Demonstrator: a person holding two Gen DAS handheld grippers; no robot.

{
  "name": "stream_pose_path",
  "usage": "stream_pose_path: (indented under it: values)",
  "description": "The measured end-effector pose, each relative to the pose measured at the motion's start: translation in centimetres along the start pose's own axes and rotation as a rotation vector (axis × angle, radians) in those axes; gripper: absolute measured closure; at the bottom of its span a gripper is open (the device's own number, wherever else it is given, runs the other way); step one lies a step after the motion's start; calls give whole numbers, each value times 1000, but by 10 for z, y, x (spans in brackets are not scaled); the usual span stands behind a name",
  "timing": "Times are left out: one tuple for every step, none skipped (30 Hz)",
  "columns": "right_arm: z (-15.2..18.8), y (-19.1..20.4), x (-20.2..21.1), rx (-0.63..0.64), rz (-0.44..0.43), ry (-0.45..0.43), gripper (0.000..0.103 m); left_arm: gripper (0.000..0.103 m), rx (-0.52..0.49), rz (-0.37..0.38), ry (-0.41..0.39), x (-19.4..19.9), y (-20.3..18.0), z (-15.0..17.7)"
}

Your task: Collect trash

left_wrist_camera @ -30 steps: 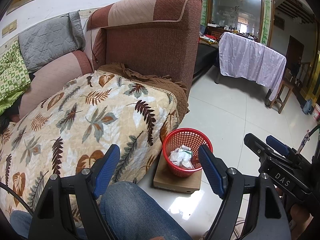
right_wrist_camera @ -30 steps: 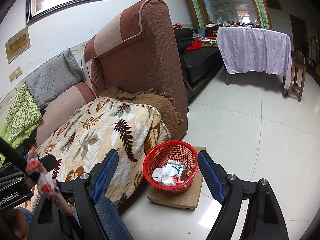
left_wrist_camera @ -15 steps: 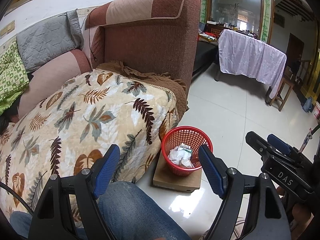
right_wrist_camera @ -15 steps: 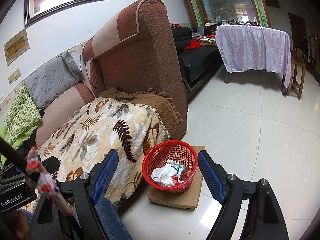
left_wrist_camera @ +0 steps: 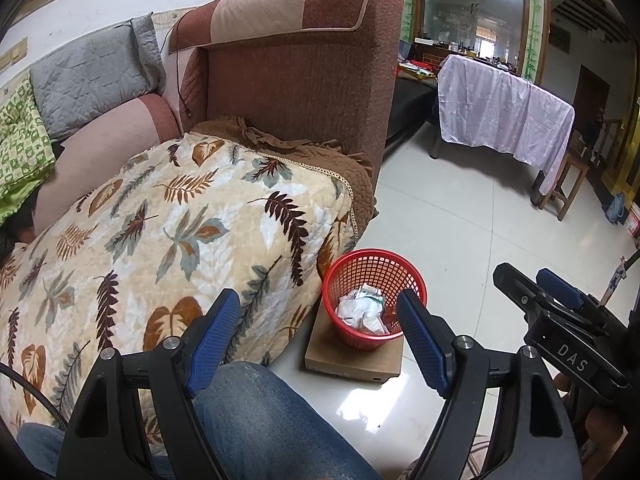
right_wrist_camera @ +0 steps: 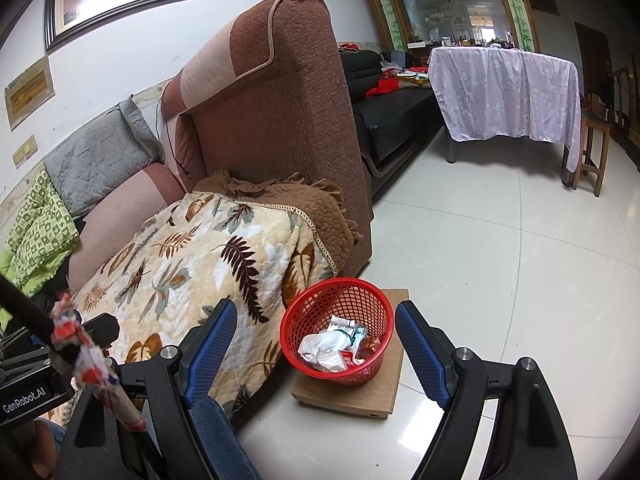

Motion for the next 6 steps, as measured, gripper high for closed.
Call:
stream_pose_path:
  values:
    - [0,0,-1,0,3,2,18,24,0,2,1,-2,0,-1]
    - [1,0,-3,2,3,9,18,24,2,5,0,-4,1,1]
    - [1,1,-6,4,4,13,18,24,0,6,-4,-6,2,2]
    - [1,2,-8,8,9,15,18,24,-4,6,0,-10,3,4]
    - [2,3,-10,16,16,19,18,24,-2,15,7,-15,5,3]
    - [2,5,-13,20,17,24,18,24,11,39,22,-23,8,2]
Point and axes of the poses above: each gripper's, at about its wrist camera, not at the fingertips, and x roughly against the way its jaws point, y to its left, z to its underside, the point moved 1 cm from there along -x, roughly the way its jaws point, and after that the axes turned 6 degrees about -x, right-handed, at the moved point
